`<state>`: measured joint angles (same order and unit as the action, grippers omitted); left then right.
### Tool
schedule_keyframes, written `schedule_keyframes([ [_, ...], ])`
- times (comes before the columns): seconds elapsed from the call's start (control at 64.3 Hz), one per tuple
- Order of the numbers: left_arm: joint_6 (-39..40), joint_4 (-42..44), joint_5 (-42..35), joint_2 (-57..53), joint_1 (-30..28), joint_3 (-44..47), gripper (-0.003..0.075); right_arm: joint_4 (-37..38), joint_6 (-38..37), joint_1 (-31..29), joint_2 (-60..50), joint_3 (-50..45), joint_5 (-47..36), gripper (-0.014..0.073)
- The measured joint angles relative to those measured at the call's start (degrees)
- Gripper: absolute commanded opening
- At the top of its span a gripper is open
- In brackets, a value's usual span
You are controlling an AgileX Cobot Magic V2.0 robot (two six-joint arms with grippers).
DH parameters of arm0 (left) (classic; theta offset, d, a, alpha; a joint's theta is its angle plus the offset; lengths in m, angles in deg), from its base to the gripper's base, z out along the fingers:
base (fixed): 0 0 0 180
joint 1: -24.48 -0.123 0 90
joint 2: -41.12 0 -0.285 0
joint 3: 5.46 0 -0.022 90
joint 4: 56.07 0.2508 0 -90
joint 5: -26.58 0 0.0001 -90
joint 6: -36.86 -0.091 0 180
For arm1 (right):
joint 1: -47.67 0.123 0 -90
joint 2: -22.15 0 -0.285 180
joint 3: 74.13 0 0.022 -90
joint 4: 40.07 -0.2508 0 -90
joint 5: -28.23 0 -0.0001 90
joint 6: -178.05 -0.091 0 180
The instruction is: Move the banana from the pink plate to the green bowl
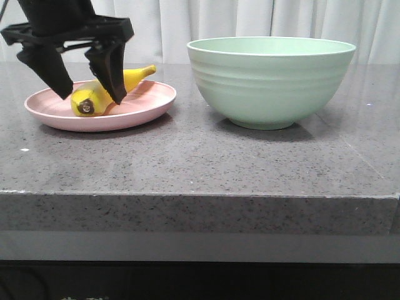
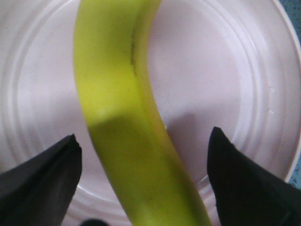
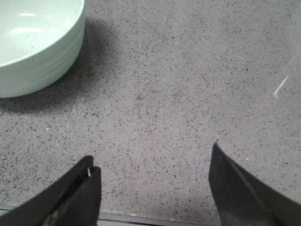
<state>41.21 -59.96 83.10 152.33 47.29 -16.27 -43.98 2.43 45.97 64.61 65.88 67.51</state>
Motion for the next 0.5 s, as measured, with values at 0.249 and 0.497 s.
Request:
schedule_keyframes([
  [0.249,0.41,0.0,0.35,1.96,0.0,-0.14,0.0417,0.0,0.0,0.0,0.0,0.0,0.0,0.0508],
  [0.497,0.52,0.0,0.39,1.96,0.0,-0.23,0.0181,0.0,0.0,0.0,0.0,0.0,0.0,0.0508],
])
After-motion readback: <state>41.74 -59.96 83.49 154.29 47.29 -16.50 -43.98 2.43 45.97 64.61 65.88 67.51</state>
